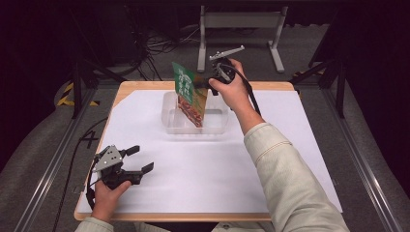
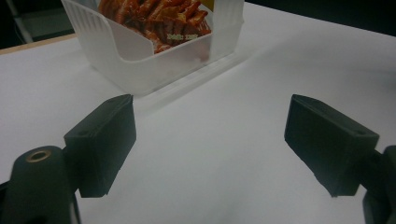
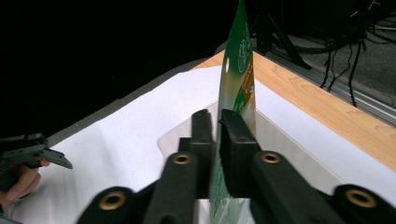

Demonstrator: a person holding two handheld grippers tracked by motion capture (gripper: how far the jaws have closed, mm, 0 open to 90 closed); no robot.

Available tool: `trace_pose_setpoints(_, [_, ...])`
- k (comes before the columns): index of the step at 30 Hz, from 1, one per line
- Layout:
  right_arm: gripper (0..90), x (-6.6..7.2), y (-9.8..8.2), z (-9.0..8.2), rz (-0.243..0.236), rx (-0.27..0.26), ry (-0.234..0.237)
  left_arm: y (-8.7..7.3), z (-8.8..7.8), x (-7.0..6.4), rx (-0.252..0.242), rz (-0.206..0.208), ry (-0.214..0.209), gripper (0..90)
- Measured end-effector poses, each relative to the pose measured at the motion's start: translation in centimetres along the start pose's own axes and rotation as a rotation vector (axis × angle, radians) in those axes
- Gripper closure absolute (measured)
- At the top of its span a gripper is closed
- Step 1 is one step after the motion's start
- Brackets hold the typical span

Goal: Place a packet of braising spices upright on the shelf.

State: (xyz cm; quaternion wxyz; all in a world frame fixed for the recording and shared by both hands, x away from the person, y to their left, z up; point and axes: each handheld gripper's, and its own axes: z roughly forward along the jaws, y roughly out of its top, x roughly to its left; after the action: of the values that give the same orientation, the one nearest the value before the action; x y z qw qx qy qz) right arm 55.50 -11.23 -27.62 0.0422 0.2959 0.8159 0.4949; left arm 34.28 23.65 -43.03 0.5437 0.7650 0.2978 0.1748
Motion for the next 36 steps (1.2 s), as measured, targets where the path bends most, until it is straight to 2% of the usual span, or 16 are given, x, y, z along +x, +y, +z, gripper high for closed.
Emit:
trace_pose_setpoints(2, [73.1, -0.1, -0.1, -0.2, -0.004, -0.006, -0.014, 0.0, 0.0, 0.0, 0.003, 0.000, -0.003, 17.3])
trace_pose_setpoints(5, [52.8, 0.2, -0.2, -0.2, -0.008, -0.024, -0.008, 0.0, 0.0, 0.0, 0.004, 0.004, -0.003, 17.3])
trace_pose_setpoints(6, [52.8, 0.2, -0.2, -0.2, -0.008, -0.024, -0.008, 0.0, 0.1, 0.0, 0.004, 0.004, -0.003, 17.3])
trace_pose_setpoints(7, [41.8, 0.4, -0.2, -0.1, -0.012, -0.056, -0.004, 0.0, 0.1, 0.0, 0.004, 0.004, -0.003, 17.3])
trace_pose_setpoints(10, [36.6, 0.6, -0.2, -0.2, -0.010, -0.079, 0.007, 0.0, 0.1, 0.0, 0.006, 0.004, -0.002, 17.3])
trace_pose_setpoints(23, [31.3, 1.4, -0.2, -2.4, -0.060, -0.152, -0.002, 0.1, 0.2, 0.0, 0.008, 0.007, -0.003, 17.3])
trace_pose_setpoints(27, [31.3, 1.9, -0.8, -4.2, -0.083, -0.192, -0.009, 0.1, 0.2, 0.0, 0.007, 0.007, -0.003, 17.2])
trace_pose_setpoints(28, [31.3, 1.9, -0.8, -4.2, -0.083, -0.192, -0.009, 0.1, 0.2, 0.0, 0.007, 0.008, -0.003, 17.2])
trace_pose_setpoints(30, [31.1, 2.3, -1.4, -5.6, -0.104, -0.210, -0.017, 0.1, 0.2, 0.0, 0.007, 0.009, -0.003, 17.2])
trace_pose_setpoints(31, [31.1, 2.3, -1.4, -5.6, -0.104, -0.210, -0.017, 0.1, 0.2, 0.0, 0.005, 0.009, -0.002, 17.2])
trace_pose_setpoints(32, [30.5, 2.5, -1.8, -6.7, -0.109, -0.224, -0.012, 0.2, 0.2, -0.1, 0.002, 0.011, -0.002, 17.2])
trace_pose_setpoints(33, [30.5, 2.5, -1.8, -6.7, -0.109, -0.224, -0.012, 0.2, 0.2, -0.1, 0.002, 0.011, -0.002, 17.2])
trace_pose_setpoints(34, [29.9, 2.7, -2.2, -7.6, -0.116, -0.230, -0.012, 0.2, 0.3, -0.1, 0.002, 0.006, -0.004, 17.2])
trace_pose_setpoints(36, [29.8, 2.9, -2.4, -8.1, -0.120, -0.229, -0.014, 0.2, 0.4, -0.2, 0.008, 0.012, -0.006, 17.3])
